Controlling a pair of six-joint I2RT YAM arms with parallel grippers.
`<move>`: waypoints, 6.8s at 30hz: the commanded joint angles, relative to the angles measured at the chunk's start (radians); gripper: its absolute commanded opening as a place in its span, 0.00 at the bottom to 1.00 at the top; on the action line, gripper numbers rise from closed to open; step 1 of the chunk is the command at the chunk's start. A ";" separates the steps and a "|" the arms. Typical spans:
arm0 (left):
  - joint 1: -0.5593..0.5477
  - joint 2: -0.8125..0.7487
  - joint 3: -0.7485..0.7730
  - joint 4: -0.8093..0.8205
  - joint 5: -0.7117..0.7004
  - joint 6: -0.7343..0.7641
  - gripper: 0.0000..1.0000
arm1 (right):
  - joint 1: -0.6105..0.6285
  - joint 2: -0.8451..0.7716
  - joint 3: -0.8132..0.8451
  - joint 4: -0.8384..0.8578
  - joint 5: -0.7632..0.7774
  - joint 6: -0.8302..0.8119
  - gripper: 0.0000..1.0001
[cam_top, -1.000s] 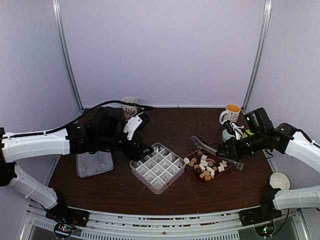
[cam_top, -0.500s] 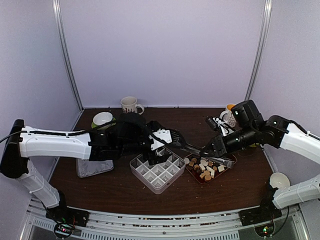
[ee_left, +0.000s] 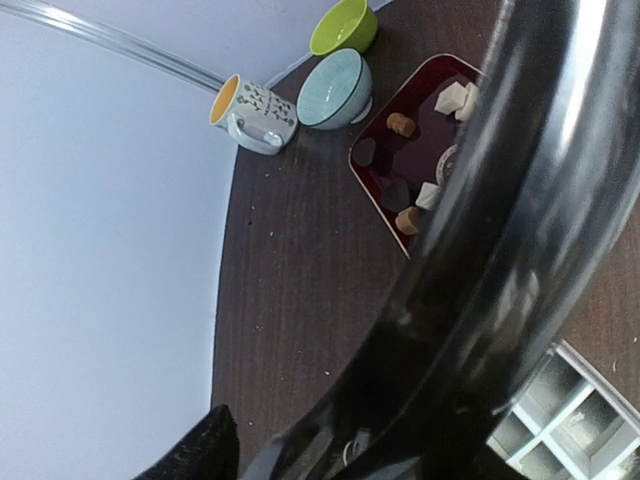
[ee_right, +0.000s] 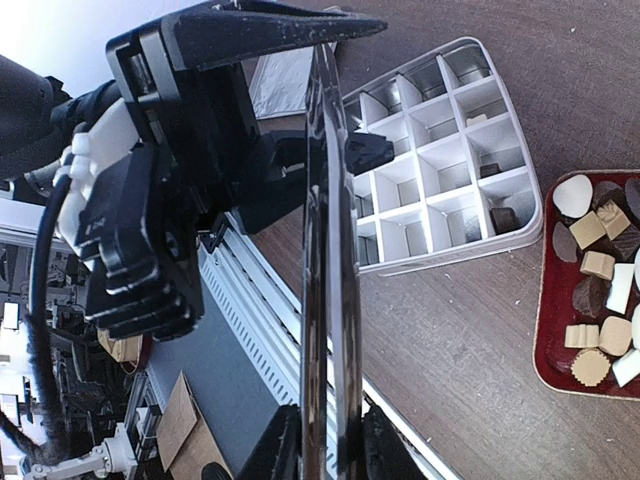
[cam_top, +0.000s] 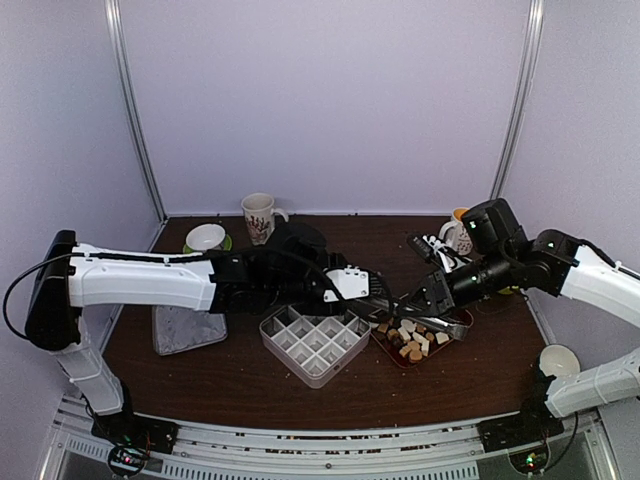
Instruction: Pack the chocolate
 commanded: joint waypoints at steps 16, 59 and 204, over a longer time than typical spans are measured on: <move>-0.025 0.032 0.078 -0.105 -0.068 0.067 0.28 | 0.025 0.054 0.096 -0.190 0.033 -0.177 0.49; -0.078 -0.197 -0.078 -0.086 -0.220 -0.134 0.98 | 0.001 0.029 0.034 -0.381 0.396 -0.146 0.19; 1.054 -0.559 -0.718 0.376 -0.040 -0.685 0.98 | 0.233 0.423 0.235 -0.056 0.642 -0.104 0.34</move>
